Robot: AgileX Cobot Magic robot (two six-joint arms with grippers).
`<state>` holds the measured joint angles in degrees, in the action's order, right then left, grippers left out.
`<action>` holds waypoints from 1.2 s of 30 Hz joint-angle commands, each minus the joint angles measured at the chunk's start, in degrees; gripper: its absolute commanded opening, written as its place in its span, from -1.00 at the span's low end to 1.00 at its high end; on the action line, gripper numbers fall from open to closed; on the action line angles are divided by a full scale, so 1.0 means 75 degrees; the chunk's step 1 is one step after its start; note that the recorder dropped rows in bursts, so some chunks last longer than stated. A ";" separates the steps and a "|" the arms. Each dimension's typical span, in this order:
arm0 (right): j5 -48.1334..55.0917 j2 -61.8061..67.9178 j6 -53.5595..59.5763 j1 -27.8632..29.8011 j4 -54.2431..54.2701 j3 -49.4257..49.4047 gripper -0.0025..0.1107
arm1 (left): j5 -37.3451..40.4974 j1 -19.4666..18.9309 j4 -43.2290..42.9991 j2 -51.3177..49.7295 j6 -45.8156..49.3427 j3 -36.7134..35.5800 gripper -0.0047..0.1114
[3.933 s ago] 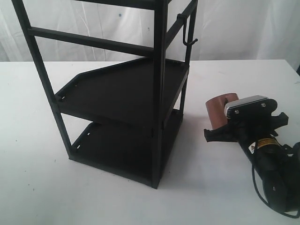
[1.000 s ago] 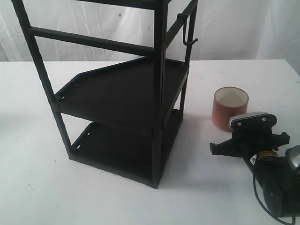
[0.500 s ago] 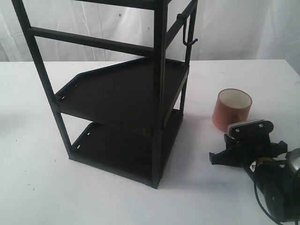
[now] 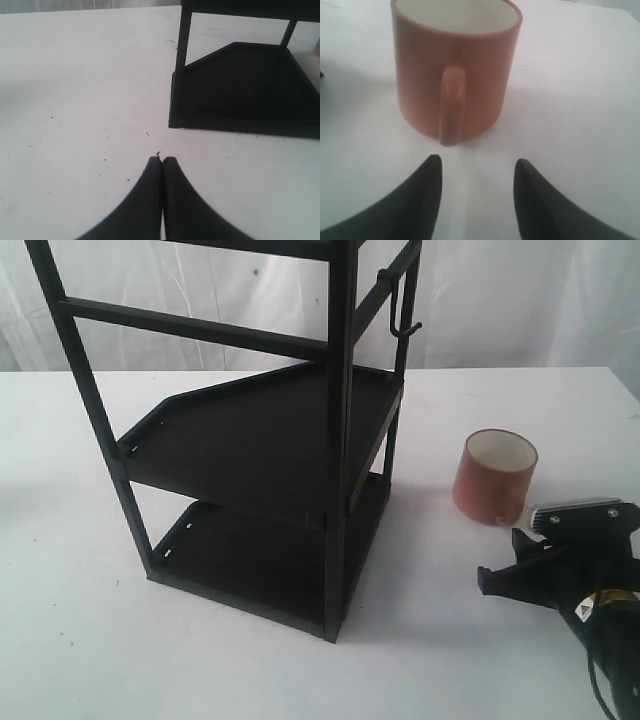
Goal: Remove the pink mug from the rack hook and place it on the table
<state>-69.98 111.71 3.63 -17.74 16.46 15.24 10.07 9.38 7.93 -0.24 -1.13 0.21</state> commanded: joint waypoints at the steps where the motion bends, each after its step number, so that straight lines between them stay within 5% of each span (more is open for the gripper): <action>1: 0.0003 -0.0495 -0.0195 0.0025 -0.0110 -0.0355 -0.19 | -0.0020 -0.0019 0.0022 0.0032 -0.0013 -0.0029 -0.92; 15: 0.0003 -0.3831 -0.0367 0.0025 -0.0545 -0.1658 -0.22 | -0.0020 -0.0019 0.0022 0.0032 -0.0013 -0.0029 -0.92; 26: 0.0064 -0.6985 -0.1587 0.0025 -0.3270 -0.1948 -0.95 | -0.0020 -0.0019 0.0022 0.0032 -0.0013 -0.0029 -0.92; 36: 0.1936 -0.9734 -0.2717 0.0025 -0.3767 -0.1948 -0.96 | -0.0020 -0.0019 0.0022 0.0032 -0.0013 -0.0029 -0.92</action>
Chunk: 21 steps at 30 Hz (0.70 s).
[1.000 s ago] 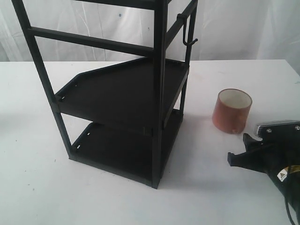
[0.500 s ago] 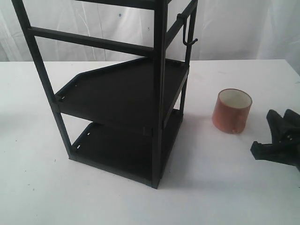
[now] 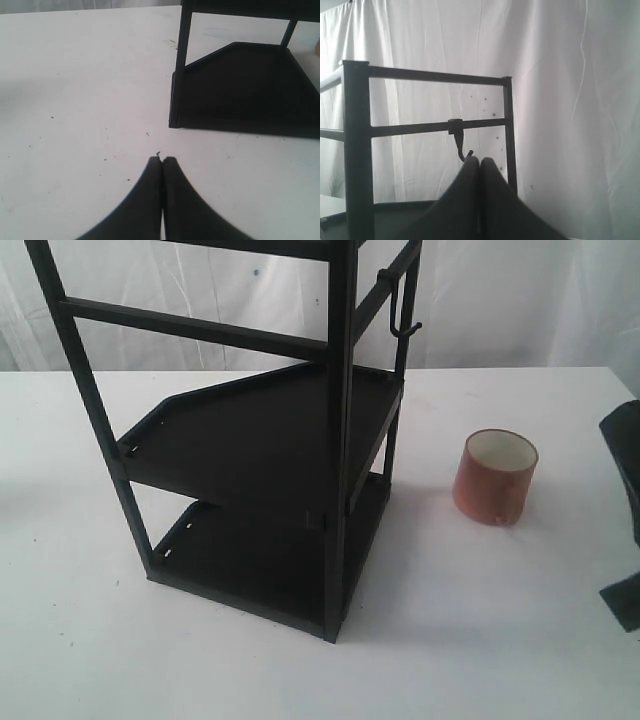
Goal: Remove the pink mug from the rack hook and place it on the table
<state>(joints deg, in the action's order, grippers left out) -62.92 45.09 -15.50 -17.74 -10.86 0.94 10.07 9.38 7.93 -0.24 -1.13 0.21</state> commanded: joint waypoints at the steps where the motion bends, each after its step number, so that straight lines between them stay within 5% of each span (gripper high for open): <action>1: 0.1133 -0.1087 -0.0166 0.0025 -0.0159 -0.0042 -0.96 | -0.0020 -0.0019 0.0022 0.0032 -0.0013 -0.0029 -0.92; 9: 0.0979 -0.2553 -0.0385 0.0025 -0.0159 -0.0042 -0.96 | -0.0020 -0.0019 0.0022 0.0032 -0.0013 -0.0029 -0.92; 14: 0.2266 -0.3274 -0.2616 0.0025 -0.0283 -0.0042 -0.96 | -0.0020 -0.0019 0.0022 0.0032 -0.0013 -0.0029 -0.92; 21: 0.2872 -0.3591 -0.2768 0.0025 -0.0383 -0.0042 -0.96 | -0.0020 -0.0019 0.0022 0.0032 -0.0013 -0.0029 -0.92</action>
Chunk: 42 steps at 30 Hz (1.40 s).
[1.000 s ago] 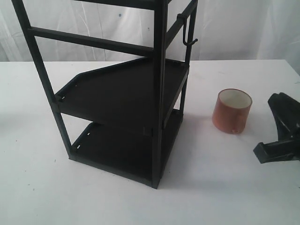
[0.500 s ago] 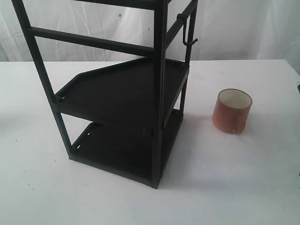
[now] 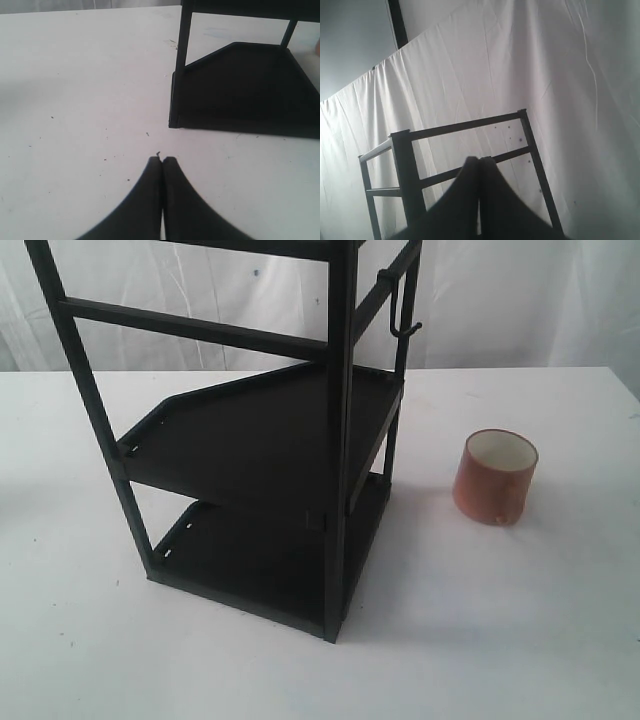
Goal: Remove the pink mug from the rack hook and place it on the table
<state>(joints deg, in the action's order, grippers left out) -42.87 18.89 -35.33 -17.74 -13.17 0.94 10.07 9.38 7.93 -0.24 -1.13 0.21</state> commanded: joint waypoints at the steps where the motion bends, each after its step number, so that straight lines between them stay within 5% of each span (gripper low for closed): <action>1: 0.0199 -0.0099 -0.0124 0.0025 -0.0075 -0.0042 -0.96 | -0.0020 -0.0019 0.0022 0.0032 -0.0013 -0.0029 -0.92; 14: 0.0129 -0.0098 0.0433 0.0025 0.0164 -0.0042 -0.96 | -0.0020 -0.0019 0.0022 0.0032 -0.0013 -0.0029 -0.92; 24: 0.0179 -0.0159 0.0504 0.0025 -0.1453 -0.0042 -0.96 | -0.0020 -0.0019 0.0022 0.0032 -0.0013 -0.0029 -0.92; 35: 0.5284 -0.1791 0.1260 0.0025 -0.0453 -0.0042 -0.96 | -0.0020 -0.0019 0.0022 0.0032 -0.0013 -0.0029 -0.92; 42: 0.6694 -0.2342 0.2866 0.0025 0.0164 -0.0042 -0.96 | -0.0020 -0.0019 0.0022 0.0032 -0.0013 -0.0029 -0.92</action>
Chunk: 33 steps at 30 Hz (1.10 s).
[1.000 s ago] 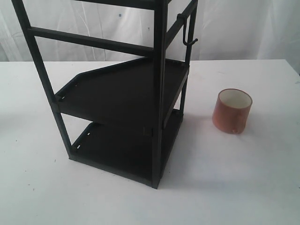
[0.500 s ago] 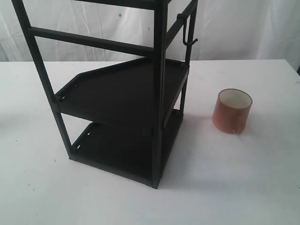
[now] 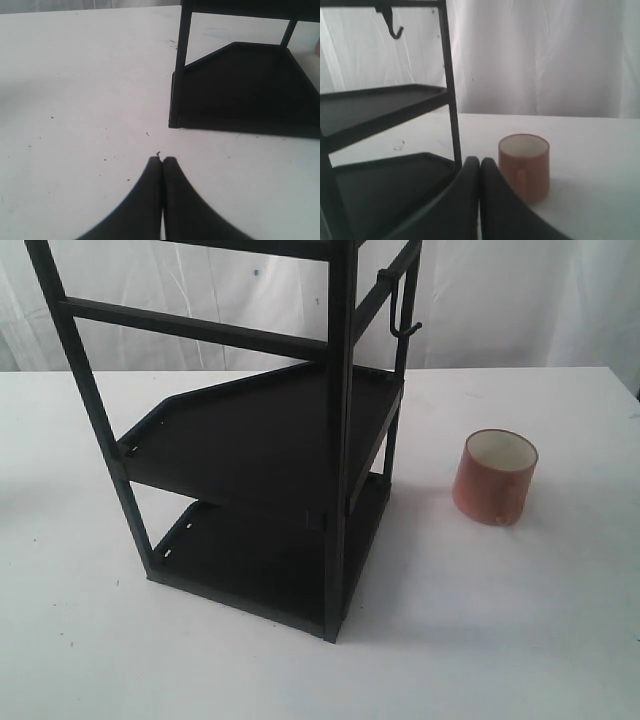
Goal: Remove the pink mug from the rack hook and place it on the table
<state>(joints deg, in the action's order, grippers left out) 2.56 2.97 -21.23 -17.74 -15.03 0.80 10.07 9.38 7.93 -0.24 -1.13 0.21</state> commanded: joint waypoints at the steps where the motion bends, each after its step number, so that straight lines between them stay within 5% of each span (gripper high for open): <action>1: 0.0748 -0.0236 0.1312 0.0025 0.0533 -0.0022 -0.96 | -0.0020 -0.0019 0.0022 0.0032 -0.0013 -0.0029 -0.92; 12: 0.2179 -0.0396 0.2193 0.0025 0.1019 -0.0106 -0.96 | -0.0020 -0.0019 0.0022 0.0032 -0.0013 -0.0029 -0.92; 33: 0.2165 -0.0396 0.2178 0.0025 0.1019 -0.0106 -0.96 | -0.0020 -0.0019 0.0022 0.0032 -0.0013 -0.0029 -0.92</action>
<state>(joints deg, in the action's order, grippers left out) 19.01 0.23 -5.14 -17.74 -7.53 0.27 10.07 9.38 7.93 -0.24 -1.13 0.21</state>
